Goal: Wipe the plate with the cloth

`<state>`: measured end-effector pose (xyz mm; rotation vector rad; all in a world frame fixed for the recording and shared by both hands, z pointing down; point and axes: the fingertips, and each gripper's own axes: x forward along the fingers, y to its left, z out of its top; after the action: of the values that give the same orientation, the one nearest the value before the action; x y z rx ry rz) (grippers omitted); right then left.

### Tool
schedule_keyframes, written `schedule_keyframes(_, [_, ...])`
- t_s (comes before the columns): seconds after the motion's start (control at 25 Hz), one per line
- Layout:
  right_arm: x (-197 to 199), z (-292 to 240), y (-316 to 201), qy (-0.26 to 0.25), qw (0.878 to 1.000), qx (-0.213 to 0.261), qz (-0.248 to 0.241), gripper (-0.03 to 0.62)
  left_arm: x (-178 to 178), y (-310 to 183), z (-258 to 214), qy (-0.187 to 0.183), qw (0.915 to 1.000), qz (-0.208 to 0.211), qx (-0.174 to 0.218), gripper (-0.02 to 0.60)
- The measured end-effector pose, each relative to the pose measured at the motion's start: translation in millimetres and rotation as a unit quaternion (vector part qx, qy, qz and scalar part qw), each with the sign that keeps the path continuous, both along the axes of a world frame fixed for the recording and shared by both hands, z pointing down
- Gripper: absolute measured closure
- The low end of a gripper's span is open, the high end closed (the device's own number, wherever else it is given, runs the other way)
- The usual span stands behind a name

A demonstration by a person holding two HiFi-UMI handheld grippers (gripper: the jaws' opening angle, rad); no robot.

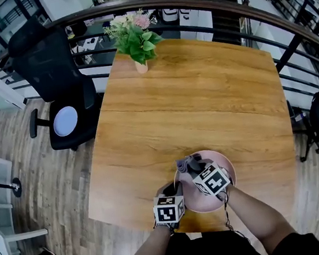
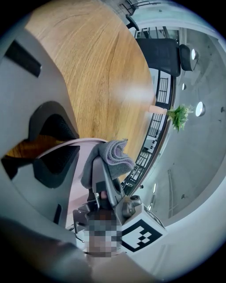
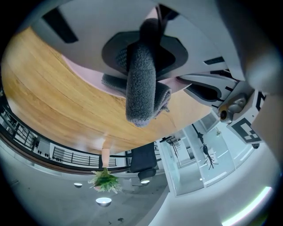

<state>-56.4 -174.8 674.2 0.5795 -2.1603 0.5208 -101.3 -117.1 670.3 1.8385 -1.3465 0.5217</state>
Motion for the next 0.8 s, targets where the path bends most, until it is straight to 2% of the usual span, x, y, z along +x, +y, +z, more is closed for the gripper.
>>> schedule_keyframes(0.48, [62,2,-30,0.062,0.997,-0.009,0.054,0.540,-1,0,0,0.001,1.0000,-0.001,0.001,0.523])
schedule_keyframes(0.8, [101,-2,-22,0.093,0.993,-0.023,0.073,0.540,-2,1,0,-0.002,1.0000,-0.004,0.002,0.523])
